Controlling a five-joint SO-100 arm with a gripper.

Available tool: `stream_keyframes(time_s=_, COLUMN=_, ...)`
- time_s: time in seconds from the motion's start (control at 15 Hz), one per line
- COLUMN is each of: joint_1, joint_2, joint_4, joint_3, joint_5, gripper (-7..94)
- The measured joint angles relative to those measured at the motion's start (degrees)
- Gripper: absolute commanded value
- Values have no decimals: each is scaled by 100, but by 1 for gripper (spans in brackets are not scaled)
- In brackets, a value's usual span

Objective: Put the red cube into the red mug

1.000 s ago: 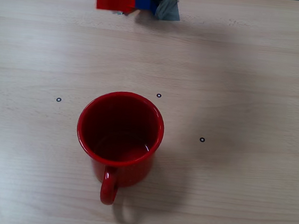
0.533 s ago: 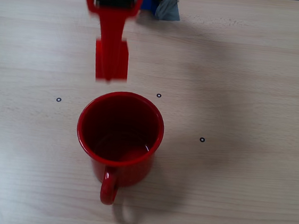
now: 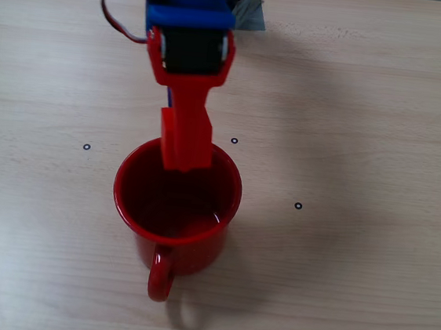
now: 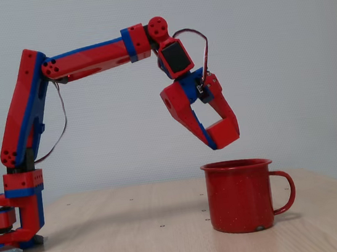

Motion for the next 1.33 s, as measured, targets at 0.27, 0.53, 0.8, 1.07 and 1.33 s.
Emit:
stream_keyframes(time_s=0.27, joint_1=0, joint_2=0, joint_4=-185, joint_3=18, joint_5=0, gripper=0)
stream_keyframes(time_s=0.53, joint_1=-18, joint_2=-53, joint_4=-325, joint_3=132, joint_5=0, gripper=9)
stream_keyframes(time_s=0.8, joint_1=9, joint_2=-79, joint_4=-413, joint_3=378, joint_5=-114, gripper=29)
stream_keyframes(time_s=1.07, joint_1=53, joint_2=-70, joint_4=-747, joint_3=650, joint_5=-202, gripper=35)
stream_keyframes(time_s=1.33, joint_1=176, joint_2=-70, joint_4=-923, joint_3=668, joint_5=-281, gripper=34)
